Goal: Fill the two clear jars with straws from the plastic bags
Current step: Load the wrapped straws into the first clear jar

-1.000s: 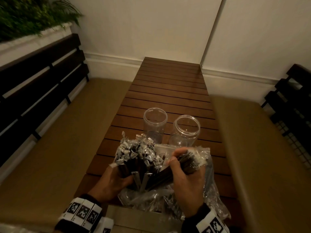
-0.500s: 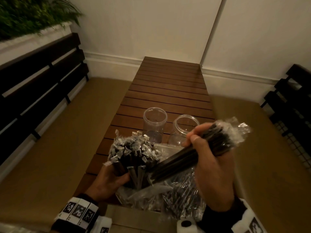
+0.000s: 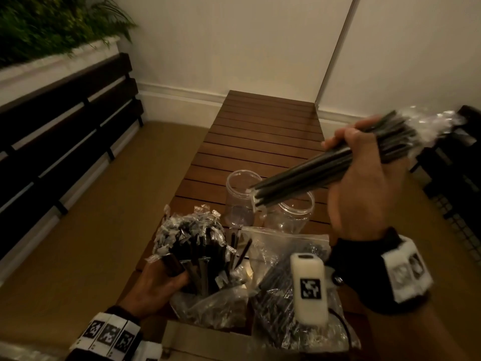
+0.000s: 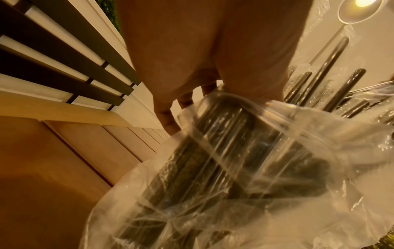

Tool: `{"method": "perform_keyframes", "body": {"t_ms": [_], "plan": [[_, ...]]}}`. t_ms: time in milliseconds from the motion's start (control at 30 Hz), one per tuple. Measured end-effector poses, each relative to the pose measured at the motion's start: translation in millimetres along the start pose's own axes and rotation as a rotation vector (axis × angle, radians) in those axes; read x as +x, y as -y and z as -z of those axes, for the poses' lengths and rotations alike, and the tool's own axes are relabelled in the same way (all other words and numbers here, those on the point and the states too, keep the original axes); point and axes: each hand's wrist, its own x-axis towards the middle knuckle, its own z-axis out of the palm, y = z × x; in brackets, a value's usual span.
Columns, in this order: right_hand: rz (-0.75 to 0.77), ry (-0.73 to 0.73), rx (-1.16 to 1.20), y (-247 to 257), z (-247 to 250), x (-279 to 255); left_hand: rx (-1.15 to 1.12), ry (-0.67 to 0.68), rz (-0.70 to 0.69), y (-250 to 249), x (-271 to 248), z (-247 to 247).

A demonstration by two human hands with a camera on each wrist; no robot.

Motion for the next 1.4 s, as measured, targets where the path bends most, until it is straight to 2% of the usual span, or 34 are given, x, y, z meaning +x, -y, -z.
{"method": "perform_keyframes", "body": {"t_ms": [133,200,433,633,1000,1133,1300,1400], "plan": [[-0.056,-0.096,-0.102,-48.9,-15.7,18.0,0.010,-0.012,0.022,4.9,0.4,-1.0],[-0.050,-0.099,-0.151,-70.6,-20.7,20.8,-0.002,-0.013,0.035,5.6,1.3,-1.1],[-0.135,0.009,-0.268,-131.3,-20.0,22.0,-0.017,-0.032,0.087,20.6,0.4,5.2],[-0.203,0.108,-0.355,-167.3,-8.8,13.4,-0.041,-0.020,0.116,11.9,2.2,2.3],[-0.425,0.358,-0.707,-185.6,8.8,-2.3,-0.011,-0.038,0.129,19.0,2.7,5.3],[-0.384,0.304,-0.699,-184.8,14.8,-4.4,-0.020,-0.036,0.173,21.0,1.2,6.3],[-0.403,0.390,-0.714,-166.9,19.3,-5.6,0.020,-0.029,0.147,24.8,2.5,6.4],[-0.345,0.284,-0.703,-145.0,29.1,-14.5,0.017,-0.034,0.140,19.8,1.6,4.3]]}}
